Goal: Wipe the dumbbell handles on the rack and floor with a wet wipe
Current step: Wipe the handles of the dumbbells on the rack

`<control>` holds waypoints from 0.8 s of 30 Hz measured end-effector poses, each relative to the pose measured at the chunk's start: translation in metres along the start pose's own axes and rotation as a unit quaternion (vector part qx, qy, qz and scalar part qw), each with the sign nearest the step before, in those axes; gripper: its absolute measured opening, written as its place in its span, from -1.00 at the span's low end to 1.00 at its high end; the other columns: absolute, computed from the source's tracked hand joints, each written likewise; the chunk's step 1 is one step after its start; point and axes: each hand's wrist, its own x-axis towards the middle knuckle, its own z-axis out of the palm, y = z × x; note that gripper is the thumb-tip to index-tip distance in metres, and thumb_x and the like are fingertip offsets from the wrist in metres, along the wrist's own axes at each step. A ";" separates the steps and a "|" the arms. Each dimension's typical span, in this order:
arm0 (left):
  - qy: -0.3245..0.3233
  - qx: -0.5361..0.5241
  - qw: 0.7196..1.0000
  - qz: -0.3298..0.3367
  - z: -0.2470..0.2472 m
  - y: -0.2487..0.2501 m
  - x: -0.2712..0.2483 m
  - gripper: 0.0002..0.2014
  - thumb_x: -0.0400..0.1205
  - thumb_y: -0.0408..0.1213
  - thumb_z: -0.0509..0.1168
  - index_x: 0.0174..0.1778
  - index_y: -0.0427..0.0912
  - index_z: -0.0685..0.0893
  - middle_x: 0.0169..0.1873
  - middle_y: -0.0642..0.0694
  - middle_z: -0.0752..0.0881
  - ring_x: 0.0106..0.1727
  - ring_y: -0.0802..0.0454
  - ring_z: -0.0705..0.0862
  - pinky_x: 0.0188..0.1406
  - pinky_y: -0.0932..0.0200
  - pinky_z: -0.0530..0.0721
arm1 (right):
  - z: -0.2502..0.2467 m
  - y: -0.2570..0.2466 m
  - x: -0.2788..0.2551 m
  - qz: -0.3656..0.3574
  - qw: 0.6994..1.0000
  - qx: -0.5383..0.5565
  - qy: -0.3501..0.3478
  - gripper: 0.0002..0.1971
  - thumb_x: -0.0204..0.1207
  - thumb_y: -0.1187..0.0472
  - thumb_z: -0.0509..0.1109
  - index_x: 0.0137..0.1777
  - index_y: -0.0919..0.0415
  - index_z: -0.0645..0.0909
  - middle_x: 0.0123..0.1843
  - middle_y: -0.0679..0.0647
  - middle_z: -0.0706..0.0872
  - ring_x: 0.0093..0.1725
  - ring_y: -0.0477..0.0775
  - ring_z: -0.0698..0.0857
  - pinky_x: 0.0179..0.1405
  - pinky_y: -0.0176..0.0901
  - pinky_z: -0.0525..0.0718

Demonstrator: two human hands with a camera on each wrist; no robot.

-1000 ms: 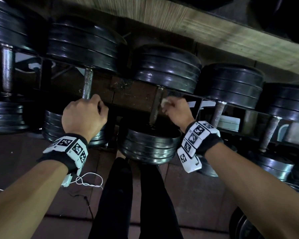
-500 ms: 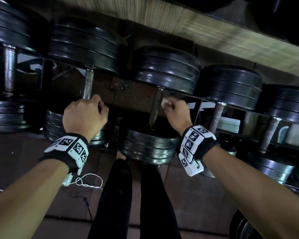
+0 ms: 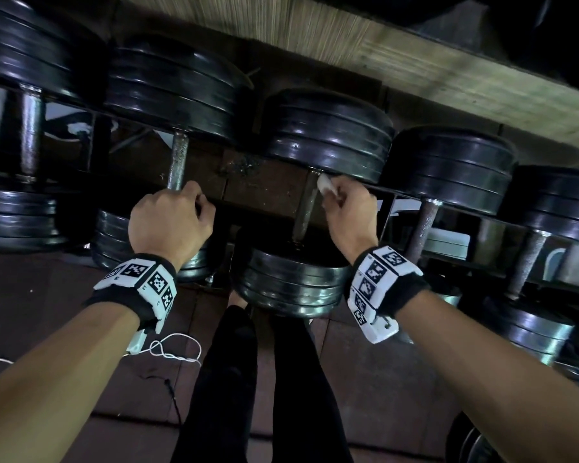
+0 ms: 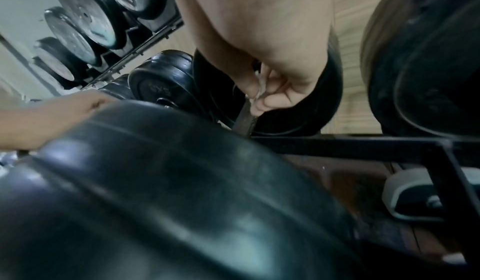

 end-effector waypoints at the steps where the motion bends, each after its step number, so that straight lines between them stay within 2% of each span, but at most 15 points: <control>1: -0.001 0.002 1.000 0.000 0.000 0.000 0.000 -0.84 0.59 -0.22 0.34 -0.24 -0.23 0.67 -0.56 -0.23 0.57 -0.52 -0.18 0.46 -0.47 0.11 0.32 | 0.003 -0.004 0.001 -0.024 1.000 -0.005 0.012 -0.90 0.64 0.27 0.40 0.00 0.30 0.72 -0.12 0.23 0.82 -0.14 0.24 0.76 -0.14 -0.09 0.60; 2: 0.000 0.002 1.000 0.000 0.000 0.000 0.000 -0.83 0.59 -0.22 0.34 -0.24 -0.23 0.67 -0.56 -0.24 0.57 -0.52 -0.20 0.49 -0.47 0.11 0.32 | 0.006 -0.006 -0.002 -0.048 0.999 -0.013 0.005 -0.94 0.59 0.34 0.42 0.00 0.30 0.70 -0.13 0.24 0.81 -0.14 0.29 0.78 -0.13 -0.03 0.66; 5: 0.000 0.001 1.000 -0.002 -0.001 0.000 0.000 -0.83 0.59 -0.22 0.34 -0.24 -0.24 0.67 -0.56 -0.25 0.58 -0.53 -0.21 0.50 -0.47 0.11 0.30 | 0.009 0.001 -0.017 -0.091 0.993 -0.047 -0.063 -0.81 0.52 0.41 0.45 0.10 0.23 0.72 -0.08 0.23 0.83 -0.10 0.31 0.81 -0.03 0.14 0.79; 7: -0.004 0.005 1.000 0.004 -0.001 -0.001 0.000 -0.83 0.59 -0.21 0.33 -0.24 -0.24 0.66 -0.56 -0.25 0.58 -0.53 -0.24 0.54 -0.48 0.11 0.30 | 0.008 0.006 -0.024 -0.077 0.987 -0.063 -0.129 -0.73 0.53 0.37 0.46 0.19 0.15 0.76 0.00 0.23 0.84 -0.01 0.28 0.82 0.07 0.15 0.78; 10: -0.003 0.002 1.000 0.005 -0.001 -0.001 0.000 -0.82 0.58 -0.21 0.33 -0.26 -0.24 0.66 -0.56 -0.25 0.57 -0.54 -0.25 0.55 -0.50 0.11 0.30 | 0.005 0.011 -0.026 -0.083 0.969 -0.059 -0.225 -0.76 0.51 0.31 0.48 0.13 0.07 0.80 0.00 0.18 0.85 0.00 0.22 0.81 0.10 0.13 0.77; 11: -0.004 0.001 1.000 0.003 -0.001 -0.001 0.000 -0.82 0.59 -0.21 0.33 -0.25 -0.24 0.66 -0.56 -0.25 0.58 -0.54 -0.25 0.55 -0.50 0.11 0.30 | 0.004 0.011 -0.024 -0.097 0.966 -0.056 -0.233 -0.77 0.53 0.30 0.48 0.13 0.05 0.80 0.00 0.16 0.86 0.00 0.20 0.81 0.11 0.12 0.77; 12: -0.004 -0.001 1.000 0.002 0.000 -0.001 0.000 -0.82 0.59 -0.20 0.33 -0.25 -0.23 0.66 -0.56 -0.25 0.58 -0.53 -0.24 0.55 -0.50 0.11 0.30 | 0.002 0.010 -0.020 -0.111 0.969 -0.053 -0.214 -0.75 0.55 0.30 0.47 0.17 0.05 0.80 0.02 0.15 0.87 0.01 0.18 0.83 0.11 0.08 0.78; 14: -0.002 -0.003 1.000 -0.001 0.000 -0.001 0.000 -0.83 0.58 -0.20 0.33 -0.25 -0.23 0.66 -0.56 -0.24 0.57 -0.54 -0.23 0.54 -0.50 0.12 0.30 | -0.002 0.005 -0.004 -0.140 0.984 -0.052 -0.100 -0.74 0.59 0.30 0.47 0.24 0.08 0.78 0.01 0.14 0.87 -0.06 0.15 0.84 0.04 -0.04 0.79; 16: 0.001 -0.001 1.000 0.001 0.001 -0.002 0.000 -0.83 0.58 -0.21 0.34 -0.26 -0.23 0.67 -0.57 -0.24 0.56 -0.55 -0.24 0.54 -0.50 0.12 0.30 | -0.001 0.002 0.010 -0.166 0.985 -0.039 0.004 -0.78 0.57 0.31 0.51 0.18 0.15 0.80 -0.04 0.13 0.88 -0.10 0.17 0.85 -0.04 -0.03 0.79; 17: 0.003 -0.002 1.000 0.004 0.001 -0.001 0.000 -0.83 0.58 -0.21 0.34 -0.26 -0.24 0.67 -0.57 -0.24 0.56 -0.55 -0.24 0.54 -0.50 0.13 0.31 | 0.000 0.003 0.012 -0.171 0.985 -0.030 0.014 -0.79 0.56 0.32 0.51 0.16 0.17 0.81 -0.02 0.11 0.88 -0.07 0.16 0.85 0.00 -0.03 0.79; 18: 0.005 -0.004 1.000 0.006 0.002 -0.002 0.000 -0.83 0.58 -0.21 0.33 -0.25 -0.24 0.67 -0.57 -0.24 0.56 -0.55 -0.24 0.54 -0.51 0.13 0.31 | 0.002 0.006 0.011 -0.176 0.984 -0.024 -0.015 -0.78 0.56 0.33 0.50 0.17 0.16 0.81 0.03 0.08 0.88 -0.02 0.12 0.85 0.08 -0.04 0.79; 20: 0.005 -0.006 1.000 0.005 0.001 -0.002 0.000 -0.82 0.59 -0.21 0.33 -0.25 -0.24 0.66 -0.57 -0.24 0.57 -0.55 -0.19 0.48 -0.50 0.12 0.31 | 0.010 0.016 0.001 -0.192 0.971 -0.028 -0.141 -0.76 0.58 0.34 0.48 0.20 0.14 0.81 0.13 0.06 0.87 0.09 0.06 0.84 0.22 -0.05 0.75; 22: 0.007 -0.009 1.000 0.004 0.000 -0.002 0.000 -0.83 0.58 -0.22 0.34 -0.26 -0.24 0.66 -0.58 -0.24 0.56 -0.55 -0.13 0.39 -0.50 0.12 0.30 | 0.015 0.019 -0.011 -0.160 0.952 -0.057 -0.254 -0.81 0.60 0.27 0.49 0.16 0.09 0.82 0.11 0.04 0.86 0.10 0.05 0.82 0.22 0.04 0.74; 24: 0.008 -0.012 1.000 0.001 -0.001 -0.001 0.000 -0.83 0.57 -0.23 0.35 -0.27 -0.24 0.66 -0.59 -0.23 0.55 -0.54 -0.10 0.36 -0.50 0.13 0.28 | 0.016 0.013 -0.008 -0.123 0.953 -0.055 -0.273 -0.85 0.63 0.14 0.48 0.11 0.10 0.82 0.07 0.07 0.85 0.07 0.10 0.79 0.20 0.13 0.72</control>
